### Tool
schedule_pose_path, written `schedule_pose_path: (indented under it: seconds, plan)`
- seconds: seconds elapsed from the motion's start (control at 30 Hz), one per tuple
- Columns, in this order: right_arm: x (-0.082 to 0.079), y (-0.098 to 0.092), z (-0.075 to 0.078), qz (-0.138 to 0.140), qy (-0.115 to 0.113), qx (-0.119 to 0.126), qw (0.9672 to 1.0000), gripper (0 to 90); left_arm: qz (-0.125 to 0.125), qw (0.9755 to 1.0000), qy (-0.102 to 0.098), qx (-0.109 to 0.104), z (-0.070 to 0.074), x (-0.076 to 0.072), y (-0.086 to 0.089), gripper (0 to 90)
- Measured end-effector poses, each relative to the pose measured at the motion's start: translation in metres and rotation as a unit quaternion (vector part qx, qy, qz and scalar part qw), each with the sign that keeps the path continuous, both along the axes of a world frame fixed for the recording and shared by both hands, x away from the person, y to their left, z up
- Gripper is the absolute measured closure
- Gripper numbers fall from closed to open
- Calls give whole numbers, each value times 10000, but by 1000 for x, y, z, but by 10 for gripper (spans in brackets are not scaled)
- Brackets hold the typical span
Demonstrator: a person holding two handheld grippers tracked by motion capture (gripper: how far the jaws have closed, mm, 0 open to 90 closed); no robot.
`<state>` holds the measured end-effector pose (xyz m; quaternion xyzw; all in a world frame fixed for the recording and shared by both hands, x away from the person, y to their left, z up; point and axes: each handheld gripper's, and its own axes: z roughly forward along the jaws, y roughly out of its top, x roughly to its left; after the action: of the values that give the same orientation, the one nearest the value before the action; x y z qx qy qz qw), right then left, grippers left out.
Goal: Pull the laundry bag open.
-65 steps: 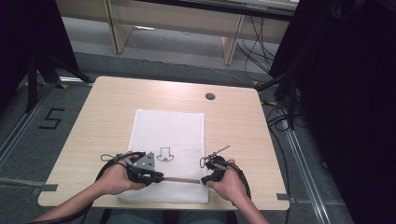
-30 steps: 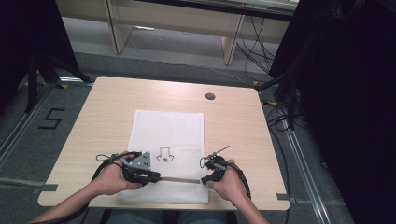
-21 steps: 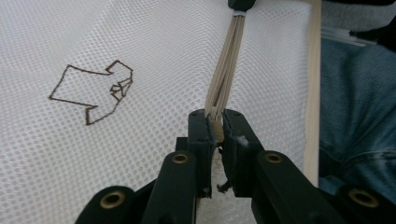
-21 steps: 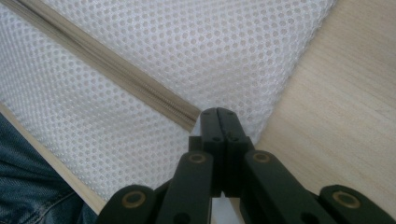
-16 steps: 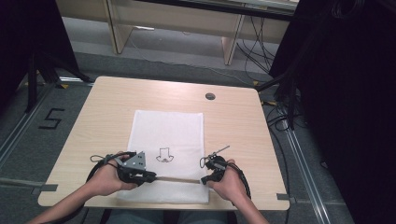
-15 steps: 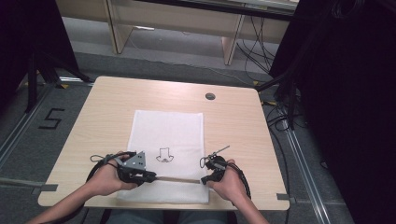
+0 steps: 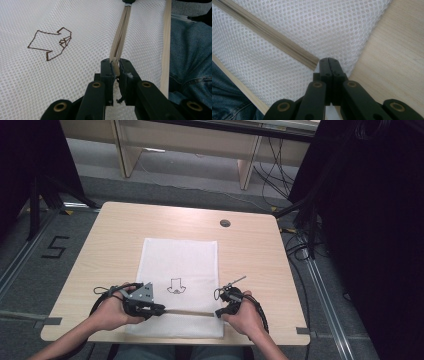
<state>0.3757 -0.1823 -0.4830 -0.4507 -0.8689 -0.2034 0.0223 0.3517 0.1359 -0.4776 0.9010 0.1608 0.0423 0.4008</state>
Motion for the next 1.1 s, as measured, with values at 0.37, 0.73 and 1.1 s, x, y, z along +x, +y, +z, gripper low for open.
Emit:
schedule_pose_path:
  seconds: [0.37,0.73,1.1]
  plan:
    - [0,0,0,-12,10,17,10000,900,35,10000,5,21,0,0,8,819]
    - [0,0,-1,-18,-14,32,10000,900,75,10000,-26,-21,2,0,12,819]
    - [0,0,-1,-26,-34,53,10000,900,118,9999,3,-51,2,-1,18,819]
